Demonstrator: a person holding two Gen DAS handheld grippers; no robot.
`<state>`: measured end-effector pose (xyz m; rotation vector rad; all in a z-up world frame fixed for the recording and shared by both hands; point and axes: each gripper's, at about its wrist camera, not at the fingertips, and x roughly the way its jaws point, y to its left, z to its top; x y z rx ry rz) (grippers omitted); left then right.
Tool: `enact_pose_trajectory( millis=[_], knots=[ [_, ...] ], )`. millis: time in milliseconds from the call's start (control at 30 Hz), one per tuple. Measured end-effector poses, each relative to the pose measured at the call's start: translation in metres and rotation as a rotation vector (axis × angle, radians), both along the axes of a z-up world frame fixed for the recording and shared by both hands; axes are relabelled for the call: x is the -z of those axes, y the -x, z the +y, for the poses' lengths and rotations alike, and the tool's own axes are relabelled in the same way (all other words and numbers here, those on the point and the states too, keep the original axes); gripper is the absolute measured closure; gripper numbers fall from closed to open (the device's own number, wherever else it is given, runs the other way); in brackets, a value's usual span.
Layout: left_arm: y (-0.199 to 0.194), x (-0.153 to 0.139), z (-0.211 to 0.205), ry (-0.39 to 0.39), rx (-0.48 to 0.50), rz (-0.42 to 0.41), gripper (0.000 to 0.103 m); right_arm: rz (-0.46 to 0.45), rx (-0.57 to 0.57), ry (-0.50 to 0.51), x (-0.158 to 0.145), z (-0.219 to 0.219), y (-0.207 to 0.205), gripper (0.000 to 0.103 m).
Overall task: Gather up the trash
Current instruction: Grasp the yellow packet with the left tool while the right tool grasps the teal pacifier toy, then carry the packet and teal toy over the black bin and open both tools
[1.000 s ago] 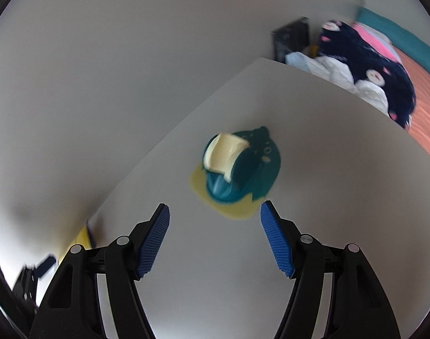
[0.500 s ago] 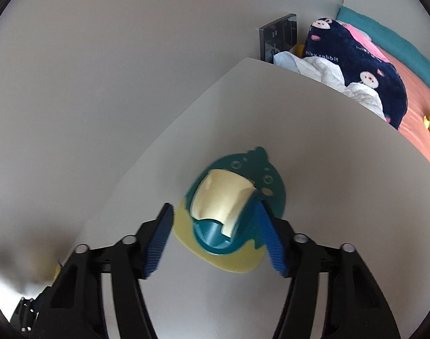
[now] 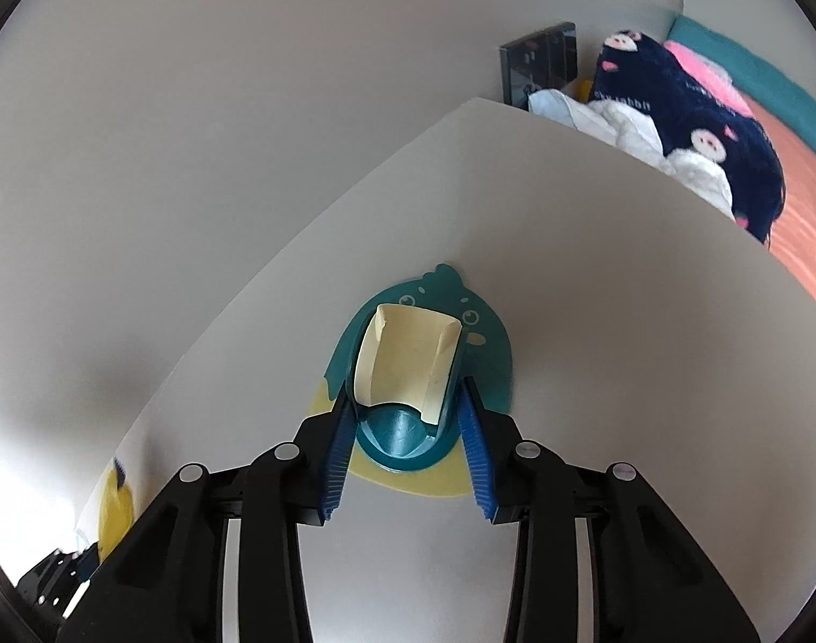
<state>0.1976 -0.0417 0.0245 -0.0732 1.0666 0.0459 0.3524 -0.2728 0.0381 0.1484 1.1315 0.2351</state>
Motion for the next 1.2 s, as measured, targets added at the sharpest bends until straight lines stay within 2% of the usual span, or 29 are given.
enact_pose_trajectory(
  millis=[233, 567, 833, 1200],
  knots=[
    [0.011, -0.015, -0.026, 0.051, 0.024, -0.034, 0.090, -0.007, -0.028, -0.051, -0.025, -0.035, 0.036, 0.064],
    [0.011, -0.042, -0.102, 0.069, 0.118, -0.076, 0.090, -0.031, 0.018, -0.096, -0.060, -0.115, 0.090, 0.064],
    [0.016, -0.062, -0.183, 0.105, 0.249, -0.099, 0.090, -0.099, 0.051, -0.073, -0.087, -0.181, 0.146, 0.064],
    [0.027, -0.069, -0.309, 0.129, 0.491, -0.082, 0.090, -0.109, 0.156, -0.048, -0.090, -0.278, 0.212, 0.064]
  ],
)
